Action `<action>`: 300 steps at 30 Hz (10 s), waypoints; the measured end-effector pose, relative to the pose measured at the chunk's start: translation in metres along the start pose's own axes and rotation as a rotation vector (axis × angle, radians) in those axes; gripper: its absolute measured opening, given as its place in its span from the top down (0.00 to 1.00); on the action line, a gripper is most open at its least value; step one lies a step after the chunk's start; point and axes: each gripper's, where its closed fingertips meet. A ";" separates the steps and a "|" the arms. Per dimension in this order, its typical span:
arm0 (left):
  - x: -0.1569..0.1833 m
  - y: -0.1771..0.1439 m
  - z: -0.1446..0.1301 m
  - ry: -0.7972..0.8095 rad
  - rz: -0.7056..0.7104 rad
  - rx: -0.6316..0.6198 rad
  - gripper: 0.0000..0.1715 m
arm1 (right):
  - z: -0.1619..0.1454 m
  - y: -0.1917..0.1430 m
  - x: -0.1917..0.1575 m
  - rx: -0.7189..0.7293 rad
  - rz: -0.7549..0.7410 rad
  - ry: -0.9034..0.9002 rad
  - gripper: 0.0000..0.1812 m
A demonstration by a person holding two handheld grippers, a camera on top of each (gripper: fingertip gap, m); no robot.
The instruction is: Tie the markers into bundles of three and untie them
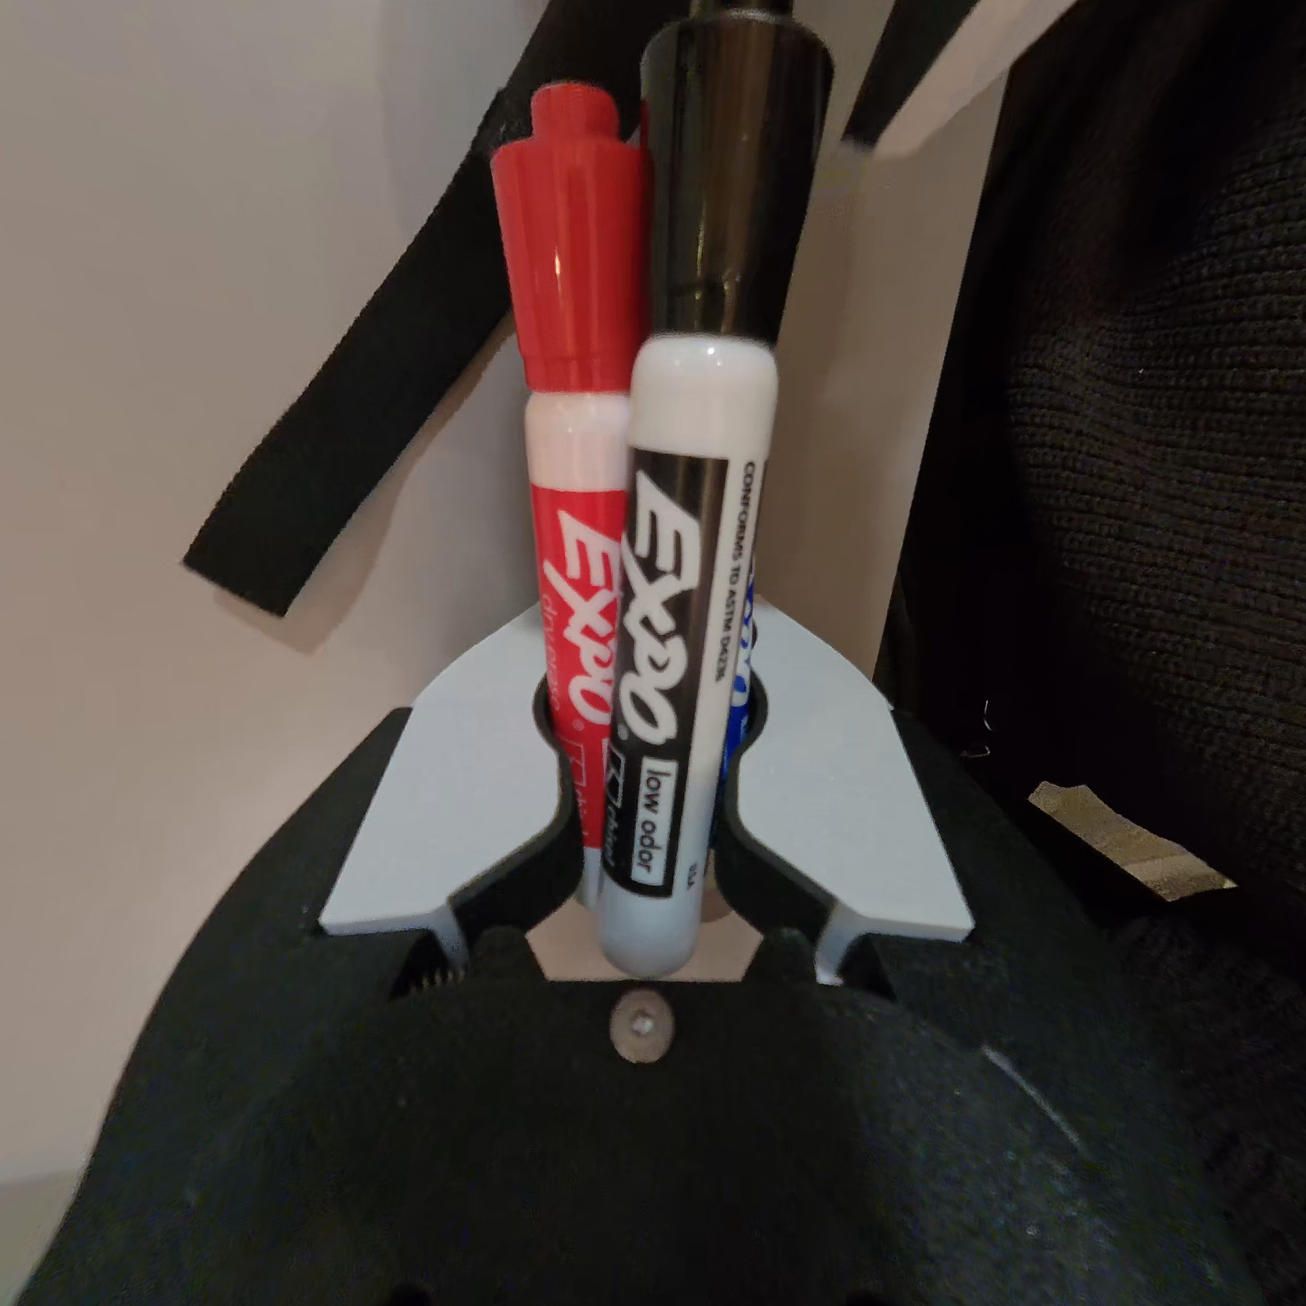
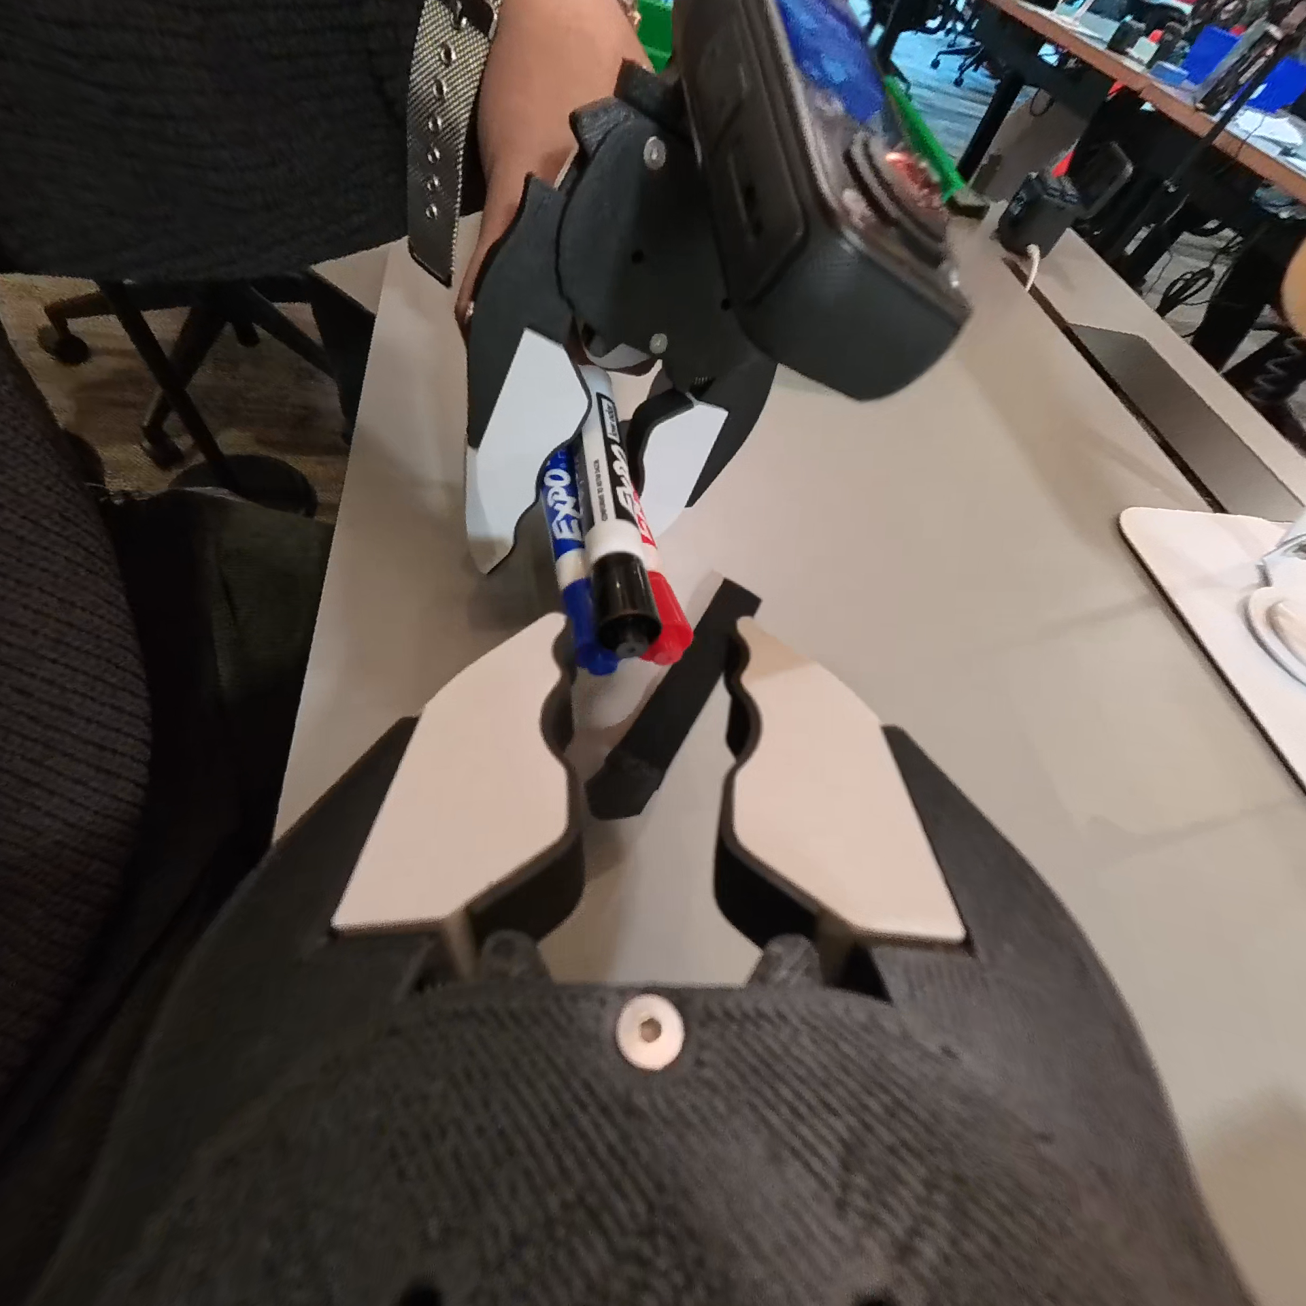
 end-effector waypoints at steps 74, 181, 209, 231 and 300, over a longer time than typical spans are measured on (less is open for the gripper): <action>-0.016 -0.019 -0.041 -0.151 0.014 0.062 0.72 | -0.100 0.013 0.080 -0.467 -0.190 -0.005 0.72; -0.018 -0.023 -0.049 -0.186 0.016 0.062 0.73 | -0.088 0.034 0.019 -0.613 0.031 0.193 0.70; -0.011 -0.061 -0.049 -0.184 0.013 0.258 0.73 | 0.033 0.051 -0.007 0.196 0.332 0.662 0.74; 0.009 -0.043 -0.020 -0.083 -0.033 0.182 0.73 | 0.059 0.062 -0.008 0.416 0.346 0.841 0.73; -0.025 -0.039 -0.053 -0.221 0.060 0.127 0.73 | -0.025 0.018 0.069 0.008 -0.019 0.623 0.72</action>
Point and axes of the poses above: each gripper's, where its closed fingertips meet, y out along the fingers, z out of its top, x = y × z across the jaws, and after that the axes turned 8 degrees about -z, right-handed
